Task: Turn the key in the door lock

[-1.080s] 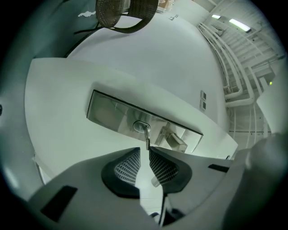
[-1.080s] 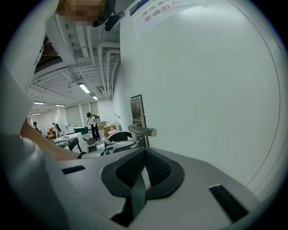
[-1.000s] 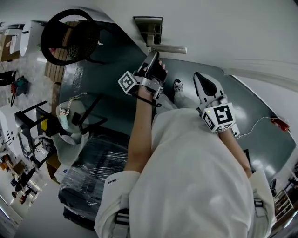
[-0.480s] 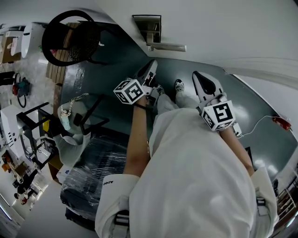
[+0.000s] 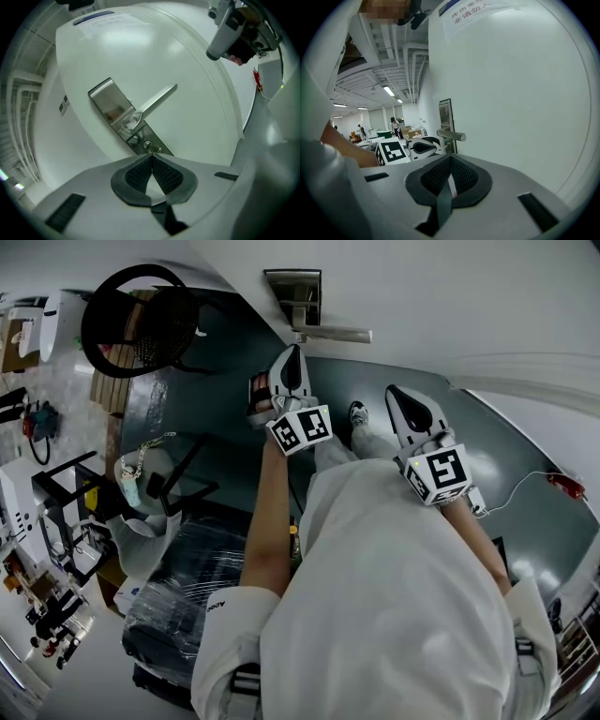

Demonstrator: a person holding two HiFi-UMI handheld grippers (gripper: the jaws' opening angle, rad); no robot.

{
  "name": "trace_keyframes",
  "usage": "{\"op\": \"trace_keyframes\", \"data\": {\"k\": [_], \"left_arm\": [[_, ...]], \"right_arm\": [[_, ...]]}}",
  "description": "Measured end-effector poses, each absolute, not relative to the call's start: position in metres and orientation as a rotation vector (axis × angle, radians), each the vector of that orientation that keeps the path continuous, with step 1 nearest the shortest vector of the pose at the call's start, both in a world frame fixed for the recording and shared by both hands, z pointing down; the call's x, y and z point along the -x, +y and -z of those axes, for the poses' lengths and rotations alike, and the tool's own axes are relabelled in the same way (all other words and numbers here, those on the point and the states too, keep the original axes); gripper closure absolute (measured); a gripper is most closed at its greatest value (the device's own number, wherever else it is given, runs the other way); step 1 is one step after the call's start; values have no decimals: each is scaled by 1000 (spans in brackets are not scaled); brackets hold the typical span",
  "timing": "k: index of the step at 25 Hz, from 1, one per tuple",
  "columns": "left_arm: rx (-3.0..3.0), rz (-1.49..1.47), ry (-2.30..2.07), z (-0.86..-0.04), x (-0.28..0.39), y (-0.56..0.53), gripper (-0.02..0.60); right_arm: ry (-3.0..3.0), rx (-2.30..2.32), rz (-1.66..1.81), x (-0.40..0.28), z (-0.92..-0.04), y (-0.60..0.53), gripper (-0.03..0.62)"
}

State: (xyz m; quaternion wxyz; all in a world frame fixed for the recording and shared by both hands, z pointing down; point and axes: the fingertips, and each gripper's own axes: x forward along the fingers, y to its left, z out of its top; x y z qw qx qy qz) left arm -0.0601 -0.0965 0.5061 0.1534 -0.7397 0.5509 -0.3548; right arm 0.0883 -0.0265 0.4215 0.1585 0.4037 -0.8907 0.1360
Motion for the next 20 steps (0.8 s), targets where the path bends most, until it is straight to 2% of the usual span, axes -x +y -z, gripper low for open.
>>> {"op": "trace_keyframes", "data": {"k": [5, 7, 8, 20], "left_arm": [[2116, 1075, 1497, -512, 50, -101, 560], [2125, 1049, 1489, -509, 46, -102, 490], [2123, 1045, 1493, -509, 45, -104, 475], [1995, 1124, 1613, -517, 48, -127, 471]], "right_arm": [[-2535, -1188, -406, -94, -424, -30, 598], [-2531, -1200, -410, -97, -423, -30, 598], [-2528, -1205, -411, -98, -423, -30, 597], [-2517, -1226, -415, -100, -422, -34, 597]]}}
